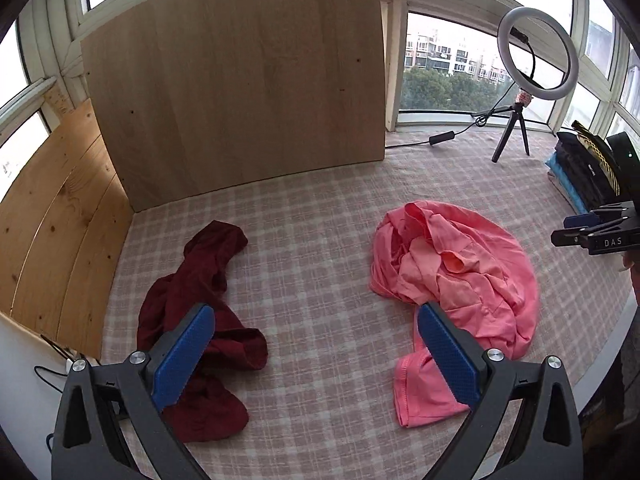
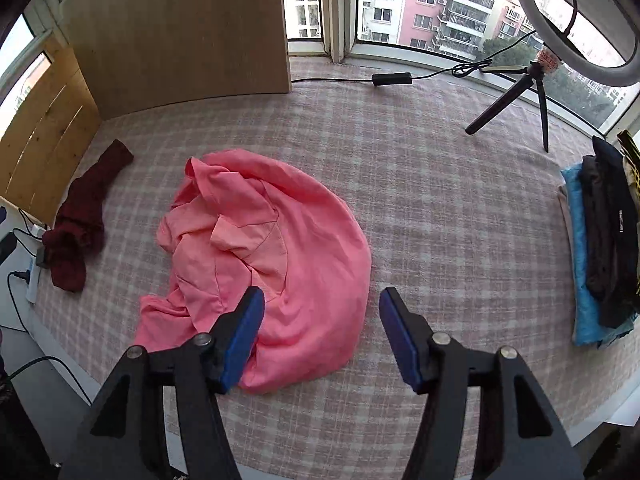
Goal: Fold clothes
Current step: 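Lower the pink shirt onto open cloth with the right gripper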
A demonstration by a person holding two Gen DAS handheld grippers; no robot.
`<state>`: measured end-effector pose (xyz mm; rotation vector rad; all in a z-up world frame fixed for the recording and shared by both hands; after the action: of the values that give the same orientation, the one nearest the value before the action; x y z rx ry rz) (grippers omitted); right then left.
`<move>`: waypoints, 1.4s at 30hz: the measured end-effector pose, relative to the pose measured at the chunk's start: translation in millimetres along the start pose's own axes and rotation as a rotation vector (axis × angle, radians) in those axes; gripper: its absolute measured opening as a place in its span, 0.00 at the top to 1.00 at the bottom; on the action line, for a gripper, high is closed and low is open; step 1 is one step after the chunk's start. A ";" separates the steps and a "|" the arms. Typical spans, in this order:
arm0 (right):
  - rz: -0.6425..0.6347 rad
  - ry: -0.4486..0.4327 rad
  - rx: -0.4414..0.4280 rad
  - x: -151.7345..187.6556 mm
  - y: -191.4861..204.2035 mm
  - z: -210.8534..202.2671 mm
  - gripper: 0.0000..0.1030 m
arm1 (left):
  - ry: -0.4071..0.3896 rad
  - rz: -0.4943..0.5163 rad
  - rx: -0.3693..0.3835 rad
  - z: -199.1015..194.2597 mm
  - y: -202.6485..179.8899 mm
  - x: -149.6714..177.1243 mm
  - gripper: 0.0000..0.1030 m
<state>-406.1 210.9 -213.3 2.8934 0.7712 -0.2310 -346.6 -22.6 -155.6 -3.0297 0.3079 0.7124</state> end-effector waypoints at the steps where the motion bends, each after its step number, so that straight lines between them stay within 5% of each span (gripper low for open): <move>1: -0.023 0.008 -0.012 -5.3 11.2 9.0 0.43 | 0.014 0.017 0.017 12.4 -15.0 -2.9 0.01; 9: -0.255 0.095 -0.063 -46.2 108.7 104.2 0.43 | 0.118 -0.048 -0.028 49.2 -24.7 11.6 0.01; 11: -0.284 0.115 -0.089 -49.2 118.1 117.6 0.66 | 0.135 -0.074 -0.067 48.0 -12.3 19.6 0.01; 12: -0.275 0.124 -0.120 -48.8 115.8 116.1 0.95 | 0.139 -0.085 -0.083 47.0 -6.5 22.5 0.01; 15: -0.249 0.081 -0.176 -47.0 99.4 89.4 0.97 | 0.141 -0.116 -0.100 44.9 1.0 23.7 0.01; 21: 0.013 -0.135 -0.040 -32.2 -28.1 -6.2 0.97 | 0.146 -0.072 -0.076 60.4 -26.2 4.6 0.01; 24: 0.259 -0.125 0.260 -2.4 -134.4 -28.2 0.96 | 0.146 -0.020 -0.030 69.6 -55.9 -7.3 0.01; 25: 0.278 -0.076 0.294 7.2 -152.4 -23.0 0.94 | 0.149 0.004 -0.015 73.3 -67.2 -11.1 0.01; 29: 0.248 -0.022 0.218 24.4 -172.3 0.1 0.90 | 0.166 0.120 0.006 89.8 -113.1 -23.1 0.01; 33: 0.036 -0.041 0.077 24.1 -118.8 26.2 0.43 | 0.202 0.213 -0.030 107.8 -138.2 -22.8 0.01; 38: -0.232 0.018 -0.008 16.5 -40.3 77.6 0.43 | 0.269 0.192 -0.088 145.5 -133.0 -25.2 0.02; 42: -0.425 0.074 0.030 14.0 3.9 116.5 0.43 | 0.301 0.138 -0.010 157.8 -126.8 -23.3 0.30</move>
<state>-405.2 194.3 -329.5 2.7438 1.4024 -0.1799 -411.8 115.3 -290.7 -3.1448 0.5229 0.2573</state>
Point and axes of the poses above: each gripper's, at about its wrist camera, not at the fingertips, and z roughly the way its jaws point, y to its left, x to its underside, the point moved 6 cm from there along z, roughly the way its jaws point, and after that the axes turned 10 degrees about y, right-handed, at the moved point
